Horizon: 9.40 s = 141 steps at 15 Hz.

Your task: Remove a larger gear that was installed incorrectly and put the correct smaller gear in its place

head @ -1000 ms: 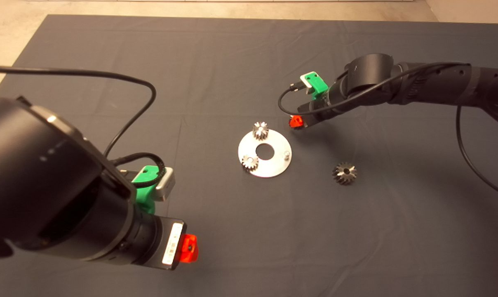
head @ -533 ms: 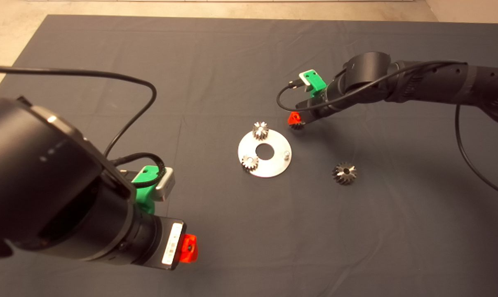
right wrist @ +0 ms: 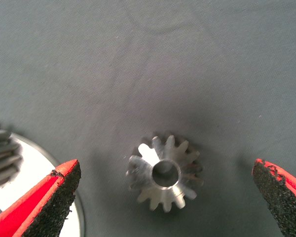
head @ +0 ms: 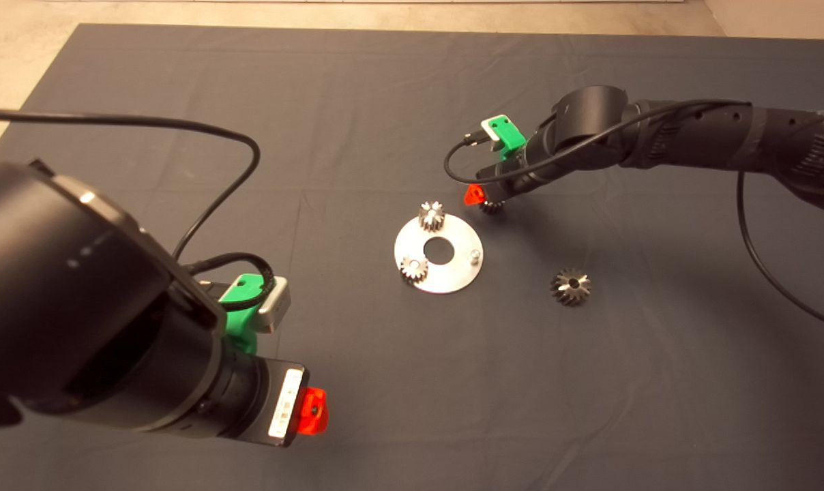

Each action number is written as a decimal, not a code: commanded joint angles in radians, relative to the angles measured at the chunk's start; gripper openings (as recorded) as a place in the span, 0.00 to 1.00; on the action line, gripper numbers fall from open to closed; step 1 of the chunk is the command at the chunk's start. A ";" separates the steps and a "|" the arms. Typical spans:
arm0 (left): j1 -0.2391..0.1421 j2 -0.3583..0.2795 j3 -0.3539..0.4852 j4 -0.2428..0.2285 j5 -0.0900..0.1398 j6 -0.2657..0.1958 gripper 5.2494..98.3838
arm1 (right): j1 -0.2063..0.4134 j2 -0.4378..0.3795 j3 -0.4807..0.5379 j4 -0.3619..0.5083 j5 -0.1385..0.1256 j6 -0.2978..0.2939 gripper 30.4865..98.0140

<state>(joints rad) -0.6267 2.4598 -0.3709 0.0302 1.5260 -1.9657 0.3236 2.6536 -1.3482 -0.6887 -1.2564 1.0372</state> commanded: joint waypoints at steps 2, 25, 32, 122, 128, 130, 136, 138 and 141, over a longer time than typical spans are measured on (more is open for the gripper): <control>-0.014 0.000 0.015 -0.016 0.132 0.004 1.00 | 0.000 0.000 -0.006 -0.031 0.003 -0.002 0.92; -0.014 -0.001 0.015 -0.016 0.132 0.007 1.00 | -0.009 0.019 -0.023 -0.029 0.000 -0.003 0.66; -0.015 -0.002 0.015 -0.016 0.132 0.007 1.00 | -0.024 0.015 -0.023 -0.029 -0.001 -0.005 0.52; -0.015 -0.003 0.015 -0.018 0.132 0.013 1.00 | 0.123 -0.094 0.372 0.236 -0.066 -0.149 0.16; -0.015 -0.001 0.017 -0.019 0.132 0.013 1.00 | 0.095 -0.034 0.342 0.230 -0.060 -0.146 0.16; -0.015 -0.001 0.017 -0.019 0.132 0.013 1.00 | 0.089 -0.028 0.341 0.224 -0.060 -0.146 0.16; -0.015 -0.001 0.017 -0.019 0.132 0.013 1.00 | 0.054 -0.008 0.321 0.176 -0.061 -0.146 0.16; -0.015 -0.001 0.017 -0.019 0.132 0.013 1.00 | 0.048 0.001 0.321 0.152 -0.066 -0.146 0.16; -0.015 -0.001 0.017 -0.019 0.132 0.013 1.00 | 0.040 0.000 0.318 0.121 -0.067 -0.146 0.16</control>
<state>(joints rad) -0.6264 2.4574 -0.3704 0.0292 1.5260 -1.9509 0.3457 2.6516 -1.0315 -0.5047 -1.3272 0.8851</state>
